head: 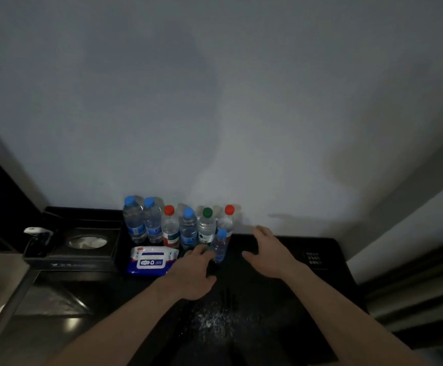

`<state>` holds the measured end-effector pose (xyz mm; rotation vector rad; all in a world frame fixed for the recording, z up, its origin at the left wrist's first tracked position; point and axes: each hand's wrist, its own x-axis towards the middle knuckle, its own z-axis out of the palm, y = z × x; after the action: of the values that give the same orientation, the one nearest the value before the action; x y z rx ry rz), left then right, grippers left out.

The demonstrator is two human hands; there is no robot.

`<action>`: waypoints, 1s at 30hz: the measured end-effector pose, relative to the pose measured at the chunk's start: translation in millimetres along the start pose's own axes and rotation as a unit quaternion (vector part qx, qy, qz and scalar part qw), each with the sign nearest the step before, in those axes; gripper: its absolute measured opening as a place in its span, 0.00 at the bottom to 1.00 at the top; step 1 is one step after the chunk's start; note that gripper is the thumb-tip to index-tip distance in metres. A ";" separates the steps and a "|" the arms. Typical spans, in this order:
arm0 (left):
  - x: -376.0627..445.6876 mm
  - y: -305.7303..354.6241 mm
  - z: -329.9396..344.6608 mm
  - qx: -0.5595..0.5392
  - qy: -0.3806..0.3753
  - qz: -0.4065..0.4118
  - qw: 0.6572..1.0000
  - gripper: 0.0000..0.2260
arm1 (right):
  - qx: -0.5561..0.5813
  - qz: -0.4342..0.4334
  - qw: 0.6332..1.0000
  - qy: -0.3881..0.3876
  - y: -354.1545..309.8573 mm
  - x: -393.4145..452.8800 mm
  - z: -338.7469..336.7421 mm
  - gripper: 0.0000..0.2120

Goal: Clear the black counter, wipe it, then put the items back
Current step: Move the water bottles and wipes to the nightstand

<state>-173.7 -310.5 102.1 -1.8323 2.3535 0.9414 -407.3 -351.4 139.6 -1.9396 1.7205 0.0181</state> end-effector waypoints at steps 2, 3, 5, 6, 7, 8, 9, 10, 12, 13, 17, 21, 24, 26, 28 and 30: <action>24.3 9.4 3.2 -0.015 0.003 -0.019 1.000 0.31 | -0.011 -0.021 1.000 -0.003 6.2 30.8 -8.9 0.38; 35.9 14.5 4.3 -0.022 0.007 -0.030 0.999 0.31 | -0.014 -0.035 0.999 -0.004 7.5 45.6 -12.9 0.38; 57.1 23.2 6.3 -0.037 0.019 -0.053 0.998 0.32 | -0.016 -0.065 0.998 -0.003 6.5 73.0 -18.5 0.38; 67.8 25.8 8.4 -0.047 0.029 -0.062 0.997 0.32 | -0.020 -0.079 0.997 -0.003 4.7 86.2 -19.6 0.38; 77.5 28.0 10.2 -0.056 0.036 -0.072 0.995 0.32 | -0.027 -0.091 0.995 -0.007 2.2 98.5 -19.6 0.37; 87.5 28.4 13.4 -0.063 0.036 -0.082 0.994 0.33 | -0.035 -0.101 0.994 -0.014 -0.2 110.5 -18.6 0.38; 96.2 29.2 15.5 -0.062 0.032 -0.087 0.994 0.34 | -0.044 -0.112 0.992 -0.024 -2.2 122.1 -16.5 0.39; 105.6 28.4 19.2 -0.059 0.026 -0.092 0.994 0.35 | -0.054 -0.123 0.990 -0.034 -3.5 132.9 -13.7 0.40; 118.0 30.3 22.7 -0.064 0.015 -0.105 0.992 0.37 | -0.066 -0.139 0.987 -0.053 -3.2 149.1 -8.7 0.40; 122.6 31.6 24.1 -0.067 0.011 -0.111 0.992 0.38 | -0.067 -0.146 0.985 -0.062 -1.6 153.7 -6.7 0.40; 139.4 32.6 29.7 -0.073 0.021 -0.131 0.988 0.32 | -0.037 -0.161 0.986 -0.030 12.0 161.0 2.3 0.32; 145.9 34.3 36.3 -0.084 0.058 -0.172 0.980 0.21 | -0.010 -0.139 0.990 0.017 33.6 156.8 10.5 0.14; 143.5 39.3 42.7 -0.096 0.086 -0.183 0.975 0.13 | 0.024 -0.119 0.992 0.028 56.3 145.6 10.5 0.10; 139.8 43.4 47.0 -0.112 0.118 -0.183 0.970 0.11 | 0.042 -0.117 0.991 0.039 71.0 135.1 9.1 0.08; 133.7 48.2 51.6 -0.128 0.145 -0.176 0.965 0.10 | 0.062 -0.116 0.990 0.052 81.9 122.7 6.4 0.08; 124.4 53.3 56.6 -0.149 0.175 -0.167 0.959 0.09 | 0.078 -0.115 0.988 0.064 87.8 108.8 1.1 0.11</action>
<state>-279.4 -386.5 34.3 -2.6036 2.0388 1.0446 -468.0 -454.0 66.4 -2.0455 1.5144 -0.3232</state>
